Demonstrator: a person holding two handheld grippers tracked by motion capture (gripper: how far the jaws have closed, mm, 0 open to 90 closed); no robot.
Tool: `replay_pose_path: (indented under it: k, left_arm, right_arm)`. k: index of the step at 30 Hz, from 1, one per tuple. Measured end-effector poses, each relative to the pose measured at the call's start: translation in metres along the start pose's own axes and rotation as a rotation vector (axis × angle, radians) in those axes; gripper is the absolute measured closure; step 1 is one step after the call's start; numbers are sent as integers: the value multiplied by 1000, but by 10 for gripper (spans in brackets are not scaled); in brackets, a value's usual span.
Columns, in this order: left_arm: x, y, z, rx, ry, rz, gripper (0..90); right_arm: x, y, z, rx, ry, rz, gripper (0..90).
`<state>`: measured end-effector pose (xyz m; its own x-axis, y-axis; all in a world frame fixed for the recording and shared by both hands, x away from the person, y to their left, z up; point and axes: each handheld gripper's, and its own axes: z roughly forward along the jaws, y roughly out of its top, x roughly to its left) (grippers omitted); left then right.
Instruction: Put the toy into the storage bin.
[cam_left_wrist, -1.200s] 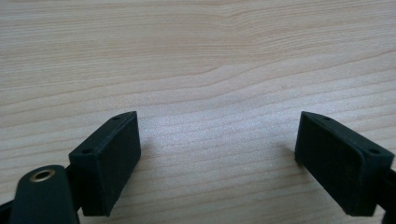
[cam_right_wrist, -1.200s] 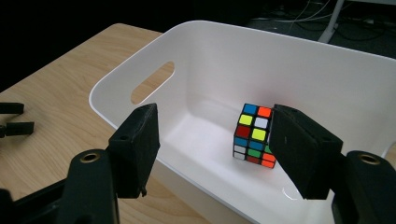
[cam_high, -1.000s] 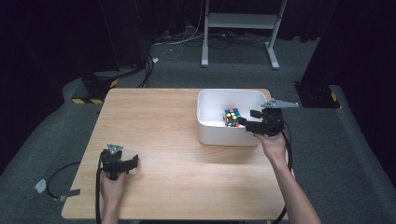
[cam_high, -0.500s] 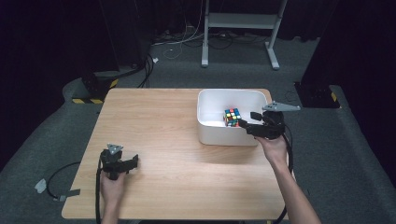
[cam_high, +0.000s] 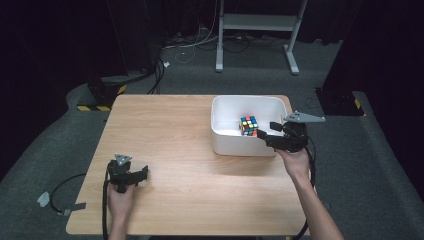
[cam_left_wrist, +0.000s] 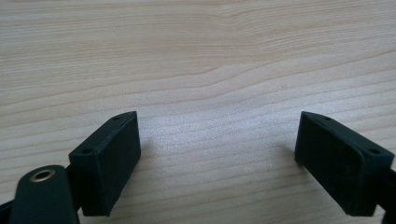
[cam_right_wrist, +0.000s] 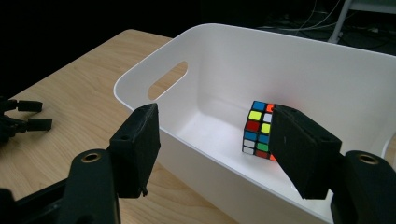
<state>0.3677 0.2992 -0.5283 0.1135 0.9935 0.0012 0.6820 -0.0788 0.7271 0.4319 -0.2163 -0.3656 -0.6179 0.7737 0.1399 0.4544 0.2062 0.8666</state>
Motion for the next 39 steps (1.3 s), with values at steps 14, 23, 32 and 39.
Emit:
replay_pose_path:
  k: [14,23,32,39]
  left_arm:
    - [0,0,0,0,1,1,145]
    - [0,0,0,0,0,0,145]
    - [0,0,0,0,1,1,145]
    - [0,0,0,0,0,0,145]
  right_arm:
    - [2,-6,-4,-10,2,-1,348]
    - [1,-13,-8,-21,14,9,347]
    - [3,-18,-12,-29,22,17,347]
    - [4,-24,-16,-36,29,24,348]
